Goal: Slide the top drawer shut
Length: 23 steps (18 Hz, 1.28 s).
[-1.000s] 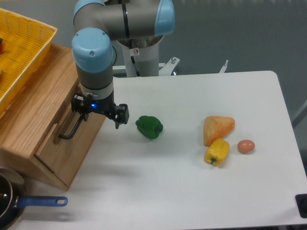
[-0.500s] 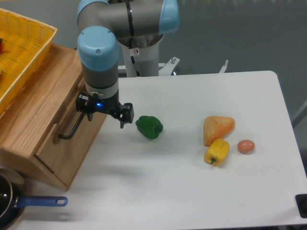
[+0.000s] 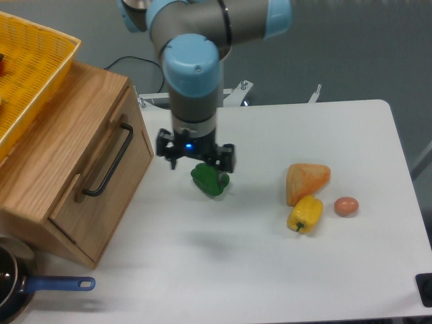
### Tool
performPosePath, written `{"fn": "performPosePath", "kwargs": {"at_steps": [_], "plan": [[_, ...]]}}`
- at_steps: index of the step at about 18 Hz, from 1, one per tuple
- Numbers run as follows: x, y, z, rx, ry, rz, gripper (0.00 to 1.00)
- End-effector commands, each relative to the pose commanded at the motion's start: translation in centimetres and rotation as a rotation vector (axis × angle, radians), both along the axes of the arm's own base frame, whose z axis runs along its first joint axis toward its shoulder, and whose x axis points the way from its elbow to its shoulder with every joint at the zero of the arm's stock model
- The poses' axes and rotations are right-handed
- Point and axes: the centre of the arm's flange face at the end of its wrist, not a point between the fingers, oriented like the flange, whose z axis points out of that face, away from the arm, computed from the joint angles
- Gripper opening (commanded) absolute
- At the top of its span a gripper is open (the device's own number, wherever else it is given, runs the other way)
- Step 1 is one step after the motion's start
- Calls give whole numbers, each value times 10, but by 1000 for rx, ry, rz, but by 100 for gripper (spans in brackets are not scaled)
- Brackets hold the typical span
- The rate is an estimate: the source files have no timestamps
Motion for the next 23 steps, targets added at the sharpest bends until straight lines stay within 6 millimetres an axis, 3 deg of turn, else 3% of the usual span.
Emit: {"fn": "performPosePath", "kwargs": {"at_steps": [3, 6, 8, 14, 18, 21, 23], "plan": [[-31, -33, 11, -18, 23, -92, 100], [-49, -60, 24, -16, 43, -110, 100], [-59, -71, 22, -24, 43, -129, 100], [-109, -140, 4, -64, 7, -148, 100], [-129, -172, 9, -82, 16, -299, 100], [-134, -193, 19, -69, 24, -292, 100], [-132, -197, 23, -49, 29, -284, 100]]}}
